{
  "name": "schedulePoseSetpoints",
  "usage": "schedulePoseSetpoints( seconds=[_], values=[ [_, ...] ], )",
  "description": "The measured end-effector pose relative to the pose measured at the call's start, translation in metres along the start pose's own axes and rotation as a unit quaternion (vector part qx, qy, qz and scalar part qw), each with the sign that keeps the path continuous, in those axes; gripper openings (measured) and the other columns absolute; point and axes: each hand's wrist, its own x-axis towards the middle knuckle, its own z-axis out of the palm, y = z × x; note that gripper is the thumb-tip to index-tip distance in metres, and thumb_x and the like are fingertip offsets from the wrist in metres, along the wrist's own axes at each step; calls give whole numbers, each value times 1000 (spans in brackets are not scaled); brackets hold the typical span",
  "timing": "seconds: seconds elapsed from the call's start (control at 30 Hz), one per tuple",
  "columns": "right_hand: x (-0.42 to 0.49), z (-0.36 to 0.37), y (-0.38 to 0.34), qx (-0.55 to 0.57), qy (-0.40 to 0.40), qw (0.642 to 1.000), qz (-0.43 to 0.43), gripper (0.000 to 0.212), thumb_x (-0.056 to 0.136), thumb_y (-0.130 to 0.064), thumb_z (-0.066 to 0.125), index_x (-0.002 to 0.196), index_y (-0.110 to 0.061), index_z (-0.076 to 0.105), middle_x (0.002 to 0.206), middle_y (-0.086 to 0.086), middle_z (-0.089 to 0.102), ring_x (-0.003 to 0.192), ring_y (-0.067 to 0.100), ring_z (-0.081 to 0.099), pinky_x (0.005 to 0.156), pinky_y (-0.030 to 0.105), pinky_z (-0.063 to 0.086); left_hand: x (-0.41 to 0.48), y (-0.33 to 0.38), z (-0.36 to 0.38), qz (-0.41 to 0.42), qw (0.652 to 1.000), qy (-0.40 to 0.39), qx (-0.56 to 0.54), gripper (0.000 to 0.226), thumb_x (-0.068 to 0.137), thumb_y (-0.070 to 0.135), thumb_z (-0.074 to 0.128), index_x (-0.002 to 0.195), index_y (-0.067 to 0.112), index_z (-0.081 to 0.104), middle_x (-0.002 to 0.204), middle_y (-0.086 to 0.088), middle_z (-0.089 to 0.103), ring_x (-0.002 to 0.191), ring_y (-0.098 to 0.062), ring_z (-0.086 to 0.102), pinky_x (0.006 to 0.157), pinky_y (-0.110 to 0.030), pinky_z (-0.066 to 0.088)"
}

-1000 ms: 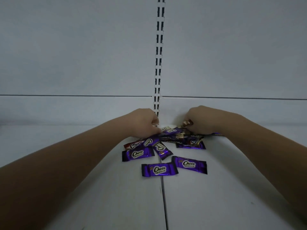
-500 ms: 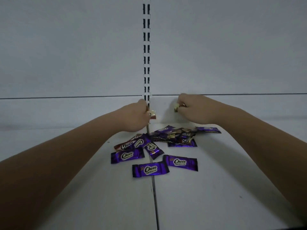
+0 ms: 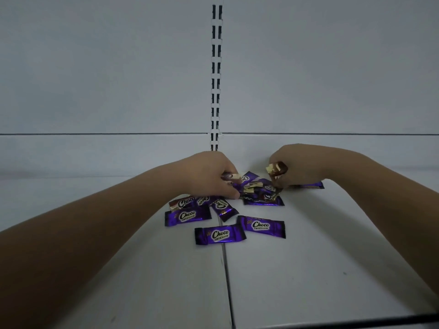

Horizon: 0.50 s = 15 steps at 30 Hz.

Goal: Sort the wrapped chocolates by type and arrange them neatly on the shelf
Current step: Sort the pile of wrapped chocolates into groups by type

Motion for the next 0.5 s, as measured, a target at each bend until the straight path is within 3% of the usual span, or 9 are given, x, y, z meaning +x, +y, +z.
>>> schedulePoseSetpoints(
  seconds=[0.07,0.17,0.23,0.3,0.37,0.5],
  values=[
    [-1,-3,4,29,12,999,-17,17,86,-28,62,81,-14,54,78,-2,53,69,16,45,60,27,35,1,-2,3,11,1000,11,22,31,90,38,55,97,12,71,89,-10,71,82,-24,64,78,-40,53],
    [-4,-7,5,128,46,989,-53,15,90,-24,57,85,-11,53,75,-8,56,65,7,50,59,22,39,0,-2,6,15,998,57,37,38,94,34,47,85,2,64,92,-19,66,85,-31,62,79,-42,51],
    [-4,-9,-2,219,81,970,-63,11,92,-19,54,91,-9,54,72,-12,62,60,1,53,60,18,42,0,0,5,19,994,103,37,32,94,30,48,84,5,66,91,-15,67,86,-28,62,80,-39,51],
    [-2,-8,-10,253,92,962,-54,8,95,-19,49,91,-17,56,74,-12,64,66,7,53,63,22,42,1,2,2,10,989,145,10,19,91,22,53,92,18,72,89,-3,68,85,-18,62,81,-30,51],
    [-1,-6,-16,222,63,972,-47,10,95,-22,48,91,-20,57,77,-8,60,73,12,53,64,22,40,0,6,0,12,990,137,-13,19,87,20,59,97,24,73,91,6,68,86,-10,61,81,-26,50],
    [2,4,-26,95,28,995,-32,27,83,-41,64,95,-17,67,88,0,62,76,15,55,62,24,41,0,9,7,30,998,45,26,23,81,37,66,95,20,74,83,-6,71,74,-19,63,69,-33,51]
  ],
)
